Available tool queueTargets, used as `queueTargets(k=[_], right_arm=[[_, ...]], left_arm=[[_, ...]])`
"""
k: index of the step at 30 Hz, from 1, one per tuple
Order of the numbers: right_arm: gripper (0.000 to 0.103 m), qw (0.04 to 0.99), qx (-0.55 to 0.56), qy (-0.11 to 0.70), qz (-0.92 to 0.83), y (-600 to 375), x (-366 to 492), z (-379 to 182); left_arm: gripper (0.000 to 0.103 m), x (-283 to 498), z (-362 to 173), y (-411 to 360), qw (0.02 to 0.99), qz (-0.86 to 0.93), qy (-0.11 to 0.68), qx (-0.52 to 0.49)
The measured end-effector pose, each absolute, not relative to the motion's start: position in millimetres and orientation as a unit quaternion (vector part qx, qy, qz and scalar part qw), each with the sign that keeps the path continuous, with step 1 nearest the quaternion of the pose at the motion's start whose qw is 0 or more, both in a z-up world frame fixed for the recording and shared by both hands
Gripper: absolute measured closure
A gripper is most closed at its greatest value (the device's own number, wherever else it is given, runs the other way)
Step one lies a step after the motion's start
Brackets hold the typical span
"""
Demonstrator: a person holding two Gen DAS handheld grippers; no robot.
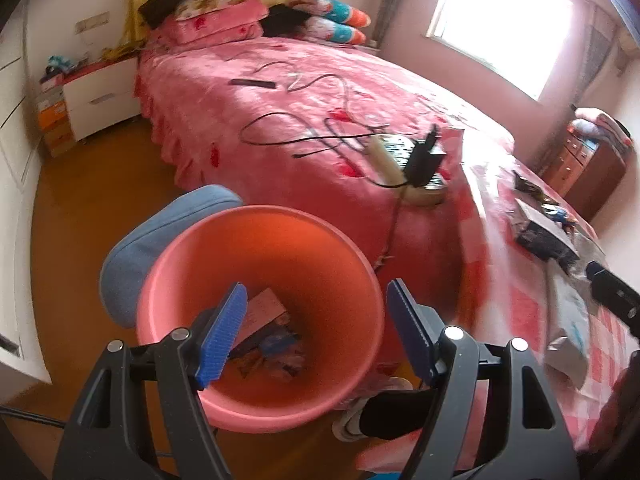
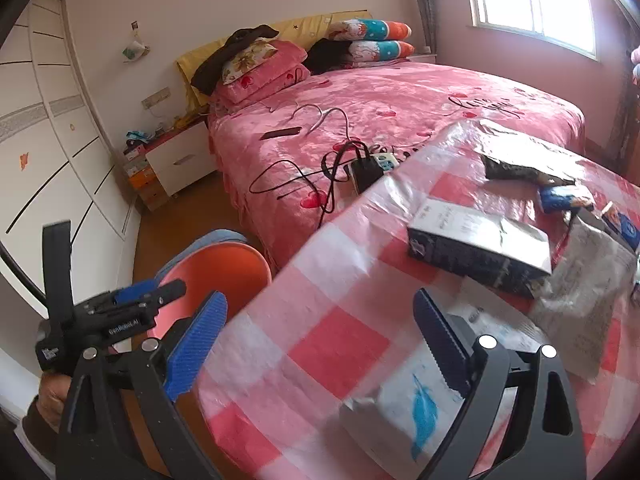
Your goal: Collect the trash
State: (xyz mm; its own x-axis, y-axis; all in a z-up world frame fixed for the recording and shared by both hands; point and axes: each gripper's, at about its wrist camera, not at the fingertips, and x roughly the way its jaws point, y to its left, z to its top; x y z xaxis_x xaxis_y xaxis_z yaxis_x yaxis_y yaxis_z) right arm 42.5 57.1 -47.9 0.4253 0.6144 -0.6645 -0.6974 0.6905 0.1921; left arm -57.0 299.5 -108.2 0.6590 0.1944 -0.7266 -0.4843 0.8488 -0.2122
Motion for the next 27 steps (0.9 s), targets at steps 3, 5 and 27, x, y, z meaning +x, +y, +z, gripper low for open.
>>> queueTargets(k=[3, 5, 27], right_arm=[[0.01, 0.848, -0.062, 0.361, 0.383, 48.2, 39.6, -49.5], [0.01, 0.851, -0.063, 0.357, 0.38, 42.4, 39.5, -49.5], [0.01, 0.871, -0.009, 0.343, 0.35, -27.3, 54.4, -39.5]], left_arm=[[0.029, -53.8, -101.9, 289.0, 0.894, 0.176, 0.364, -0.194], [0.028, -51.1, -97.8, 281.3, 0.896, 0.168, 0.363, -0.192], [0.022, -16.0, -73.0, 199.1, 0.91, 0.105, 0.377, -0.141]])
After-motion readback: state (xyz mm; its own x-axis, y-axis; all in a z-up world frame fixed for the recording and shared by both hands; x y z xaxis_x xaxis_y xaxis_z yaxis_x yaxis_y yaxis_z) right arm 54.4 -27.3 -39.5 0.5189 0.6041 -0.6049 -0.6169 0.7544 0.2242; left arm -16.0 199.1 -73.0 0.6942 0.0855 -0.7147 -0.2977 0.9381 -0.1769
